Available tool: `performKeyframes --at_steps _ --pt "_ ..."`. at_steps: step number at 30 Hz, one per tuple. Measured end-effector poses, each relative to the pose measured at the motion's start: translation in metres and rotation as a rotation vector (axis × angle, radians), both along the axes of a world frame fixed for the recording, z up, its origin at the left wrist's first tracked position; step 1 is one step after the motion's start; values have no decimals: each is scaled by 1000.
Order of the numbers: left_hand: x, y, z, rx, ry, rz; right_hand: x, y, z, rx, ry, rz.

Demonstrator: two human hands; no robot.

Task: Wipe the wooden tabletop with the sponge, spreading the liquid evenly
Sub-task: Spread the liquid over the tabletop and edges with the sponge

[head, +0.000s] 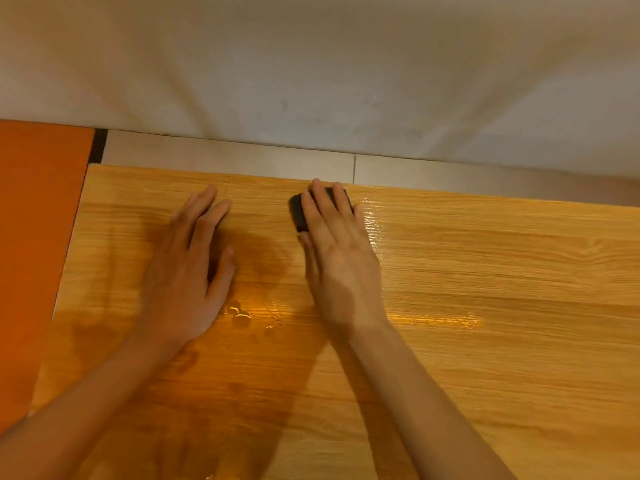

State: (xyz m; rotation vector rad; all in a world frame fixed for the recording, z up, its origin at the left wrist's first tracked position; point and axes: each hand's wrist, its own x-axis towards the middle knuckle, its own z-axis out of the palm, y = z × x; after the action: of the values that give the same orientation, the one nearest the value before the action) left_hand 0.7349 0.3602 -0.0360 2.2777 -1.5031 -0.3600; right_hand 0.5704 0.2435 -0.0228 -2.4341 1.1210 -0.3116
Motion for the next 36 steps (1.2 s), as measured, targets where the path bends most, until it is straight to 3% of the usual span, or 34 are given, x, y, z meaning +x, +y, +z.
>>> performKeyframes --at_steps 2,4,7,14,16,21,24,30,36 --pt "1 0 -1 0 -2 -8 -38 -19 1 -3 24 -41" --pt "2 1 -2 -9 -3 -10 -78 -38 5 -2 18 -224" --pt "4 0 -4 -14 -6 -12 -87 -56 10 18 18 -388" --pt "2 4 -3 -36 -3 -13 2 -75 3 -154 133 136" --pt "2 3 -4 -44 -3 1 -26 -96 4 -156 156 113" --pt "6 4 -10 -74 -21 12 -79 -128 8 -128 270 -196" --pt "7 4 -12 -74 -19 22 -22 -104 5 -158 275 -181" --pt "6 2 -10 -50 -3 34 59 -61 -1 -167 173 128" --pt "0 1 -3 -22 -14 26 -31 -110 8 -153 315 -171"
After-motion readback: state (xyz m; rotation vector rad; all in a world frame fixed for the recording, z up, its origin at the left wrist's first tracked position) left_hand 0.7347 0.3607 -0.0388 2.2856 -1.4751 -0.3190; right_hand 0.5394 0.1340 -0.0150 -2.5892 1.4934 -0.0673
